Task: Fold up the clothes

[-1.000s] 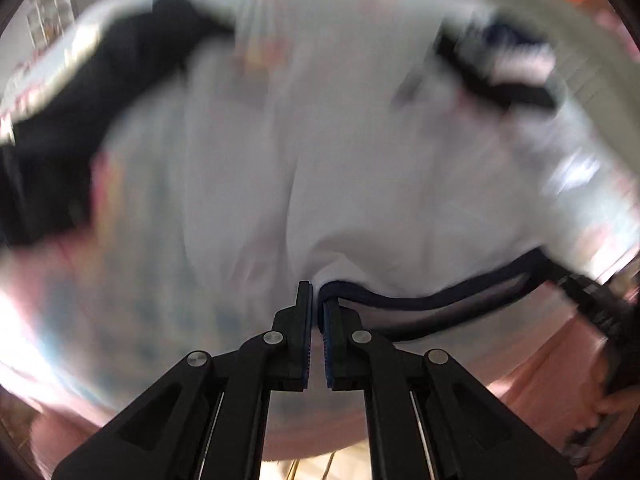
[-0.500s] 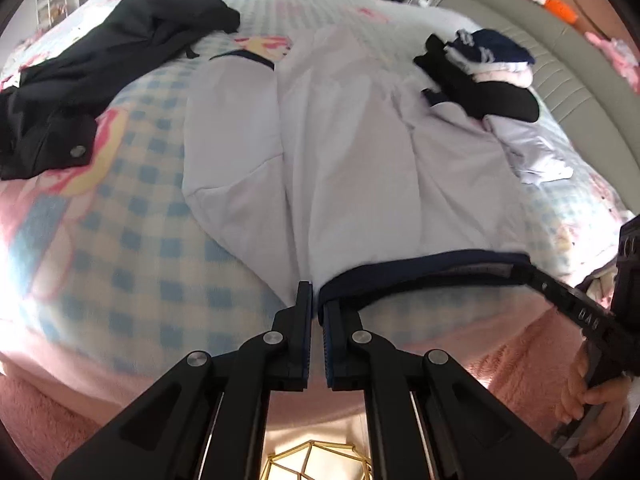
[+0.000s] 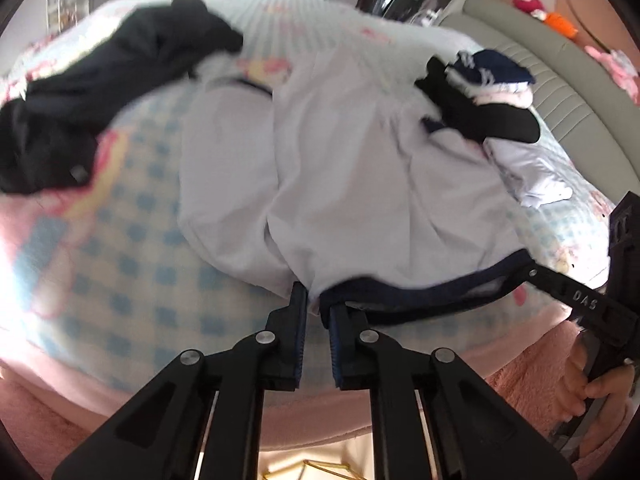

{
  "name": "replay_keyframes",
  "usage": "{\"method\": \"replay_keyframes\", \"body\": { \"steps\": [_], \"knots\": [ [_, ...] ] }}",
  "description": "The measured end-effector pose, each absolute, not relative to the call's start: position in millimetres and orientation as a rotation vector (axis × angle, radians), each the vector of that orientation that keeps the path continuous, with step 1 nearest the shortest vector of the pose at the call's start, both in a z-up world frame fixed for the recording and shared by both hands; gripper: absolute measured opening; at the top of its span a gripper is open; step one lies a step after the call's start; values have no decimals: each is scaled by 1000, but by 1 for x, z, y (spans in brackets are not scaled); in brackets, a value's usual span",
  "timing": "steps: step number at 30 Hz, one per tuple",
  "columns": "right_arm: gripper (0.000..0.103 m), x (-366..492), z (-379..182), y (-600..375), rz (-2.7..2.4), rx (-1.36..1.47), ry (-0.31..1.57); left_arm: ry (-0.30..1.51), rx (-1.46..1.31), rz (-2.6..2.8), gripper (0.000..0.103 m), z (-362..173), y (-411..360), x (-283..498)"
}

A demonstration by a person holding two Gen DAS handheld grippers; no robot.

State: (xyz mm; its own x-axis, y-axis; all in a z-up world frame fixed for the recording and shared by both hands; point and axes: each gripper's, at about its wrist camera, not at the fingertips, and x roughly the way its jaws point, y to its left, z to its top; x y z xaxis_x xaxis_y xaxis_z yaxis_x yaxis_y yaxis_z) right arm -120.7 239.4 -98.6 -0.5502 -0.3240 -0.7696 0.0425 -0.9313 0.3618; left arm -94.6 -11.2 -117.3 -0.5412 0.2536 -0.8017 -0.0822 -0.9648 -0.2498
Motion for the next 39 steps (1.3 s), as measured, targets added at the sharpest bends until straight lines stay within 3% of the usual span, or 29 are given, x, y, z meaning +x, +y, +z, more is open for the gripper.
{"method": "replay_keyframes", "body": {
  "steps": [5,8,9,10,12,15,19,23,28,33,36,39],
  "knots": [
    [5,-90,-76,250,-2583,1307,-408,-257,-1392,2534,10,-104,-23,-74],
    [6,-90,-111,242,-2557,1497,-273,-217,-1600,2492,11,-140,-25,-80],
    [12,-90,-123,240,-2541,1557,-242,-216,-1708,2456,11,-156,-26,-83],
    [12,-89,-135,243,-2504,1608,-284,-247,-1740,2433,11,-164,-30,-81],
    [13,-87,-157,249,-2431,1693,-370,-341,-1715,2404,11,-166,-37,-76],
    [19,-79,-140,259,-2445,1592,-456,-504,-1598,2363,12,-154,-50,-73],
    [23,-73,-118,271,-2463,1471,-554,-753,-1508,2259,37,-154,-58,-89],
    [23,-71,-104,284,-2482,1368,-693,-1009,-1454,2187,41,-159,-65,-100],
    [31,-81,-112,282,-2512,1452,-607,-857,-1525,2268,38,-165,-42,-104],
    [31,-92,-141,266,-2483,1597,-442,-487,-1670,2325,31,-169,-10,-109],
    [31,-90,-145,264,-2480,1620,-415,-535,-1669,2296,31,-169,-14,-101],
    [32,-85,-140,274,-2455,1562,-551,-712,-1604,2246,31,-168,-28,-100]
  ]
}}
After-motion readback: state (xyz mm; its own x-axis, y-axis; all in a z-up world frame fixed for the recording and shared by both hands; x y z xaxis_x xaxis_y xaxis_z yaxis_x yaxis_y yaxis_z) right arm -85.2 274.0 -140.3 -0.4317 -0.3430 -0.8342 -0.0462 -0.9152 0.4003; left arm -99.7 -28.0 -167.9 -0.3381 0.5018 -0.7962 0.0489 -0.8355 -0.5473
